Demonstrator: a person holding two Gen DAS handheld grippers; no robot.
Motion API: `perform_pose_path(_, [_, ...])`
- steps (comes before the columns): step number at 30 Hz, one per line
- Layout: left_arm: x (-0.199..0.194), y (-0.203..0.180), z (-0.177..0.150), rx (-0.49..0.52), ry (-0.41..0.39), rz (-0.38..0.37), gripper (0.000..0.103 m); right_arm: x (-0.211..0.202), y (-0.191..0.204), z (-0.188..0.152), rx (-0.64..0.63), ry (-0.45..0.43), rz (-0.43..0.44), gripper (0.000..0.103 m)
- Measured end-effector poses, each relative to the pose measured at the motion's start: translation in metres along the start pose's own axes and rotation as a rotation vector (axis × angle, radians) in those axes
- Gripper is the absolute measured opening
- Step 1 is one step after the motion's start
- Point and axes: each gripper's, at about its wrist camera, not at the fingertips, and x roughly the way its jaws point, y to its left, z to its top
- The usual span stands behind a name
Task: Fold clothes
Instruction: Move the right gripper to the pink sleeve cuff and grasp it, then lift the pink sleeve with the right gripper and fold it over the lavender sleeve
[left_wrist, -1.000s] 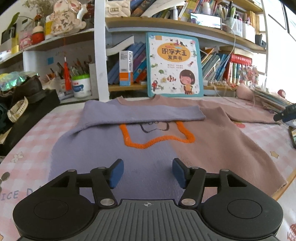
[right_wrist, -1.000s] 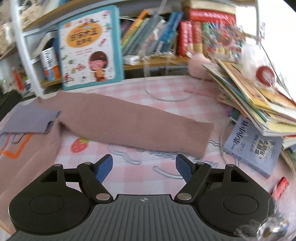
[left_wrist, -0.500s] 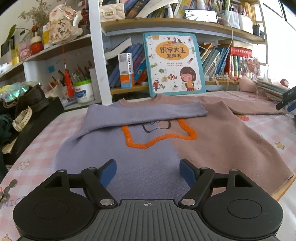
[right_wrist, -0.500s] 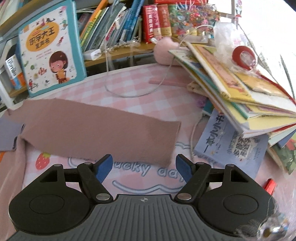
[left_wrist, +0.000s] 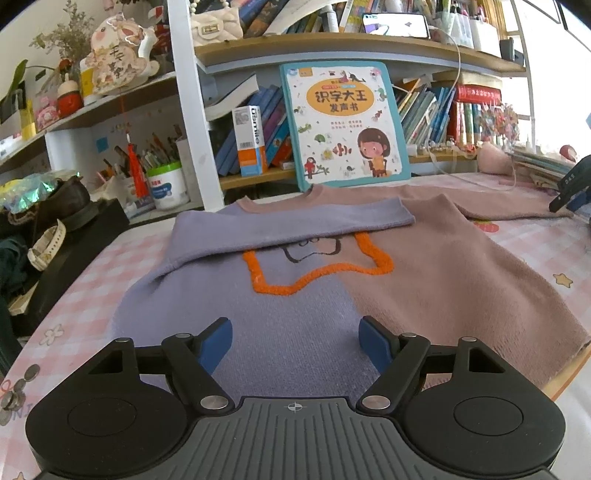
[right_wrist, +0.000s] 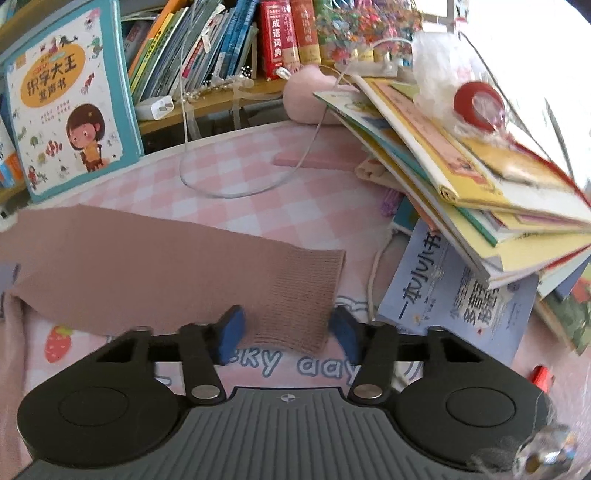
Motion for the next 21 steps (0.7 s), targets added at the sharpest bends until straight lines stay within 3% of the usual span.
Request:
perform_pose_path(2, [0.001, 0.0, 0.0, 0.001, 0.008, -0.005, 0.078, 0.0, -0.001, 0.001, -0.001, 0.001, 0.022, 0.028])
perform_pose_path(3, [0.001, 0.0, 0.0, 0.001, 0.011, -0.007, 0.078, 0.0, -0.002, 0.002, 0.006, 0.009, 0.048, 0.014])
perform_pose_path(4, [0.002, 0.001, 0.0, 0.0, 0.013, -0.009, 0.078, 0.001, -0.003, 0.004, 0.023, 0.02, 0.08, 0.01])
perform_pose_path(8, [0.001, 0.001, 0.0, -0.003, 0.008, -0.007, 0.078, -0.01, 0.004, 0.015, 0.038, -0.012, 0.15, 0.009])
perform_pose_path(11, [0.0, -0.002, 0.0, 0.014, 0.005, 0.001, 0.078, -0.033, 0.016, 0.033, 0.067, -0.083, 0.267, 0.009])
perform_pose_path(16, [-0.001, -0.008, 0.0, 0.054, -0.004, 0.018, 0.079, -0.075, 0.072, 0.068, -0.019, -0.206, 0.438, 0.009])
perform_pose_path(21, [-0.002, -0.012, 0.0, 0.077, -0.013, 0.036, 0.079, -0.098, 0.136, 0.098, -0.096, -0.275, 0.605, 0.009])
